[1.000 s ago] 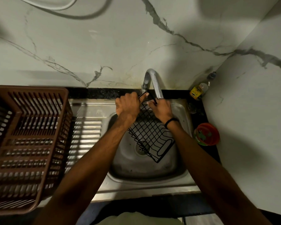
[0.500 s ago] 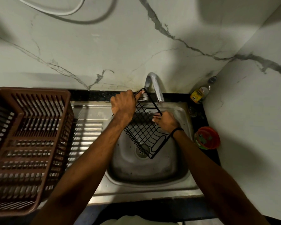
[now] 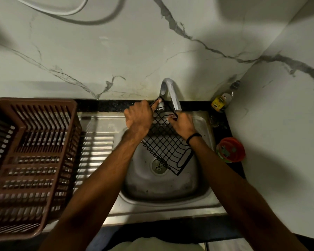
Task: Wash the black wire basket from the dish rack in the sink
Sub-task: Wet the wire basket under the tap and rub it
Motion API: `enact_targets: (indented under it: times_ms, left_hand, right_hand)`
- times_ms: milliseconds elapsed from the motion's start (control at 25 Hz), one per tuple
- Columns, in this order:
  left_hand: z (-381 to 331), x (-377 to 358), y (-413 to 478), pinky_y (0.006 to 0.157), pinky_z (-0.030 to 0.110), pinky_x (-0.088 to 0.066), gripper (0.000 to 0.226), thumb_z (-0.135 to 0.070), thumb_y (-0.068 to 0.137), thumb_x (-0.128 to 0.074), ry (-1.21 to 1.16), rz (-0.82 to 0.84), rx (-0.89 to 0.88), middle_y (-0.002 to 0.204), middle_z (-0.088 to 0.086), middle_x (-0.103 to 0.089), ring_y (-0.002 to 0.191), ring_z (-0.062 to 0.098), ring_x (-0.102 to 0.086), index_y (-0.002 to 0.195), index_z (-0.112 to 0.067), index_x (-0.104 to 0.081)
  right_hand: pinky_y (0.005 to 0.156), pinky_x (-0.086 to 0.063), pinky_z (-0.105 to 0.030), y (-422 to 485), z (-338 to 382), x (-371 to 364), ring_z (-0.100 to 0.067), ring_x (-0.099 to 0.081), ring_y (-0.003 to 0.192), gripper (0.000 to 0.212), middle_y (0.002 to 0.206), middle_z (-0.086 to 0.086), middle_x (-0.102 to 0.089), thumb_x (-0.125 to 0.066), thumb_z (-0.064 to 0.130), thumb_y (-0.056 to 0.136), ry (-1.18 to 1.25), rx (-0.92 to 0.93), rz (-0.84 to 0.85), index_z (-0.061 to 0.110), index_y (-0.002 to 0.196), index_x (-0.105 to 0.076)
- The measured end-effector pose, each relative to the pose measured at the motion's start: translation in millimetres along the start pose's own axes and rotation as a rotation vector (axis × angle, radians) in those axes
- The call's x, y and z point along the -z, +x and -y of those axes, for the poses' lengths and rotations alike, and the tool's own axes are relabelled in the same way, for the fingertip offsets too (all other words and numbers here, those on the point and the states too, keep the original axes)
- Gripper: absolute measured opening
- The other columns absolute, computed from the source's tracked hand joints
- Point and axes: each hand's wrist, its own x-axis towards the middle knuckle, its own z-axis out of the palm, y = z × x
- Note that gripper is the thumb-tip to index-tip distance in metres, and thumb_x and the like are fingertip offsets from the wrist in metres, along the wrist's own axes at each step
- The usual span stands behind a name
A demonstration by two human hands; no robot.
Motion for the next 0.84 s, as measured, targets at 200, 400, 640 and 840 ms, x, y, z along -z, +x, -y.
enact_targets:
  times_ms: [200,400,640,840]
  left_hand:
    - [19,10,9,0.073,0.039,-0.035,0.076,-0.074,0.097,-0.026,0.029,-0.056,0.049,0.094,0.013,-0.07,0.088,0.033,-0.067,0.1,-0.009,-0.066]
    - [8,3,0,0.075,0.04,-0.038,0.08,-0.078,0.094,-0.026,-0.065,-0.012,0.077,0.097,0.016,-0.071,0.091,0.035,-0.067,0.097,-0.009,-0.066]
    - [42,-19,11,0.085,0.046,-0.051,0.081,-0.085,0.089,-0.022,-0.256,0.007,0.279,0.089,0.014,-0.066,0.084,0.034,-0.064,0.086,-0.012,-0.055]
    - [34,-41,16,0.085,0.051,-0.056,0.097,-0.096,0.078,-0.014,-0.503,0.094,0.338,0.094,0.019,-0.069,0.086,0.037,-0.067,0.087,-0.011,-0.06]
  right_hand:
    - [0.069,-0.046,-0.026,-15,-48,-4,-0.019,-0.068,0.087,0.023,0.084,0.0,-0.07,-0.066,0.041,0.087,-0.159,-0.125,0.195,0.02,0.093,-0.074]
    - [0.075,-0.04,-0.024,-1,-12,5,-0.012,-0.058,0.084,0.026,0.09,0.002,-0.063,-0.054,0.039,0.098,-0.107,0.005,0.024,0.018,0.107,-0.067]
    - [0.085,-0.041,-0.028,-35,-35,18,-0.027,-0.061,0.102,0.027,0.108,-0.012,-0.064,-0.052,0.023,0.099,-0.359,-0.001,-0.142,0.007,0.118,-0.062]
    - [0.112,-0.032,-0.035,-59,-17,-6,-0.03,-0.05,0.13,0.036,0.137,-0.018,-0.056,-0.05,0.008,0.097,-0.331,0.492,-0.208,0.002,0.131,-0.057]
